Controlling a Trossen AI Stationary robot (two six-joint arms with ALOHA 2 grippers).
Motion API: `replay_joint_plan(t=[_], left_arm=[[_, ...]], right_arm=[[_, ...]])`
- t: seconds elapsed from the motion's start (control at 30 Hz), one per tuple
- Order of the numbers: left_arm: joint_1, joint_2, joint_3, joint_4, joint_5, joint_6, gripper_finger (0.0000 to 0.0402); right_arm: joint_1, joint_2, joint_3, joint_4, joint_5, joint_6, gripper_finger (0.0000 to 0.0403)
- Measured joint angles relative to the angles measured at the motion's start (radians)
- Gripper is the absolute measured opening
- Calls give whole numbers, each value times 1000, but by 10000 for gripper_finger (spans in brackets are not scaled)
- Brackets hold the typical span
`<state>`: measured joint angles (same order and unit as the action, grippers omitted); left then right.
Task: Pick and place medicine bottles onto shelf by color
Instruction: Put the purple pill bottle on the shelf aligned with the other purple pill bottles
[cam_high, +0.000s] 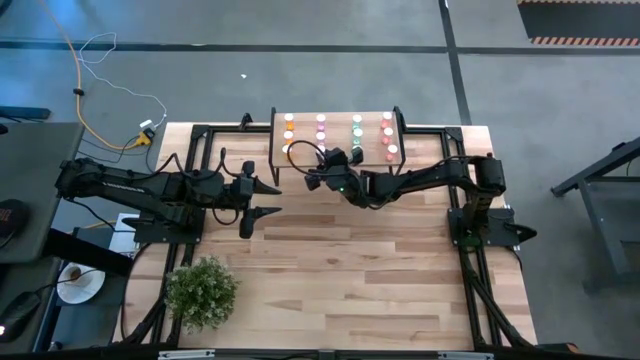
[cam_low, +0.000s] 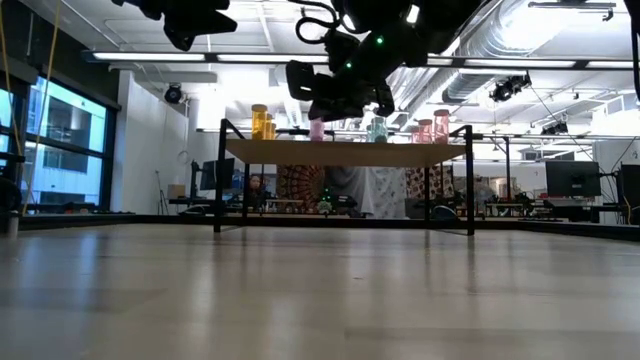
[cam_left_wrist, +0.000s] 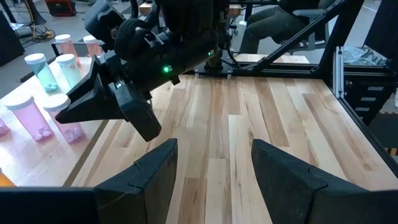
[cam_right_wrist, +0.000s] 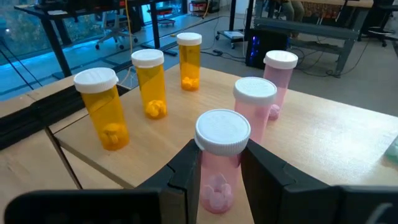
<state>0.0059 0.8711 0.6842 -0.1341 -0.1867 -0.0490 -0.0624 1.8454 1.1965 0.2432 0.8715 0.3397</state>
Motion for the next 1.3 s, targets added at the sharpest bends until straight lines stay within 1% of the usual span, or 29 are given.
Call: replay_joint_plan(t=[1.3], left_arm=[[0, 0, 0, 0, 0, 0, 197]], right_arm=[[2, 1, 0, 8, 10, -2, 87]])
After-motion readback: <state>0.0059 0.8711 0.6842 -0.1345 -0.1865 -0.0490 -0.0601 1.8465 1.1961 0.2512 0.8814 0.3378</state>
